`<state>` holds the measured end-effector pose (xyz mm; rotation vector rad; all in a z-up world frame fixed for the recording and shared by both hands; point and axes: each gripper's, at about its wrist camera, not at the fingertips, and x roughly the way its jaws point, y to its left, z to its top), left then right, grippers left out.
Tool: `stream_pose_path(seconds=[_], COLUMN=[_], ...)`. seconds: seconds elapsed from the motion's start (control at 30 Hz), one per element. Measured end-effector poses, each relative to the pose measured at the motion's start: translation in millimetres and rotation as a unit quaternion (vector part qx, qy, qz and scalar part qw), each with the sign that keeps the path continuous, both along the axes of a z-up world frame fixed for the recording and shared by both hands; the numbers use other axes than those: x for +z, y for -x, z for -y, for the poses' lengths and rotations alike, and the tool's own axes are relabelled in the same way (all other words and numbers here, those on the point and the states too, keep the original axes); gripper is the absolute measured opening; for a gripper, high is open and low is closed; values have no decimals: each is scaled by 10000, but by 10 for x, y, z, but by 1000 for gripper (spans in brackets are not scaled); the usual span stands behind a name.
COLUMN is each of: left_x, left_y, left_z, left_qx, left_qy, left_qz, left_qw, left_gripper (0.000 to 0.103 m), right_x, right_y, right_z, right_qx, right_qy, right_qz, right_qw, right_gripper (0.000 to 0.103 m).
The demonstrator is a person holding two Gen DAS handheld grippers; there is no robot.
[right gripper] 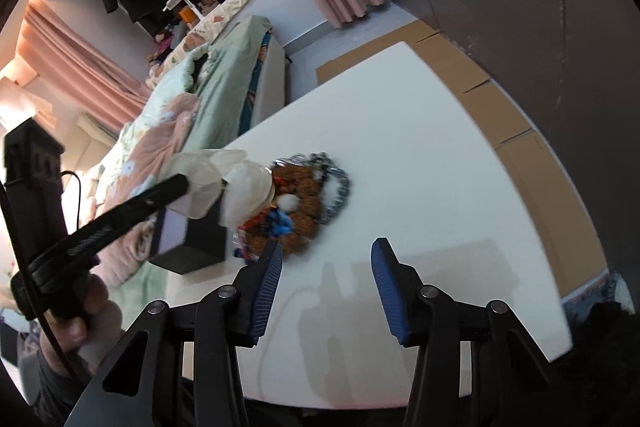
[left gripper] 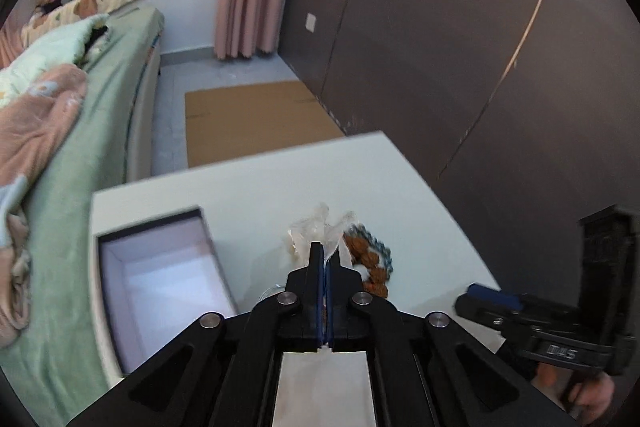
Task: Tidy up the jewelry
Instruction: 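Grasp the white tissue on the jewelry pile with the left tool, then lower tissue into box with left tool while right tool grasps red string bracelet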
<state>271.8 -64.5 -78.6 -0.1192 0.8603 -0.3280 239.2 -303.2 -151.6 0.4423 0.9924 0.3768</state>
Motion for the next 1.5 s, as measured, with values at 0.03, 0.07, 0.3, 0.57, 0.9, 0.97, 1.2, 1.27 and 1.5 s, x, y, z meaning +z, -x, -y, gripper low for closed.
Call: stream_pose_path(seconds=[0.03, 0.07, 0.3, 0.57, 0.9, 0.97, 1.2, 1.27, 1.5], left_x=[66, 117, 296, 392, 426, 429, 413, 405, 391], left_y=[30, 45, 171, 272, 355, 365, 366, 361, 317], left_z=[-65, -115, -485, -878, -1171, -1196, -1200, -1196, -1192], left_qx=[48, 93, 308, 557, 763, 779, 742, 737, 751], left_qy=[42, 59, 100, 296, 498, 517, 507, 502, 517], left_qz=[64, 115, 321, 397, 436, 445, 440, 446, 443], left_qw=[10000, 9999, 9990, 9972, 9949, 9946, 9950, 9950, 9948], left_gripper=[0, 0, 0, 0, 0, 0, 0, 0, 0], right_x=[12, 23, 29, 29, -194, -245, -365, -383, -261], right_y=[-36, -74, -287, -477, -854, -920, -992, -995, -996], right_z=[-52, -112, -468, -862, -1129, -1134, -1101, -1087, -1078], right_qx=[51, 122, 368, 554, 257, 197, 60, 25, 74], right_qy=[-58, -106, -461, -442, 5, 56, -49, -94, 134], right_qz=[-21, -44, -306, -457, -1156, -1318, -1603, -1623, -1604], right_qw=[10000, 9999, 9978, 9964, 9930, 9911, 9870, 9867, 9869], right_gripper=[45, 43, 33, 33, 29, 16, 8, 6, 11])
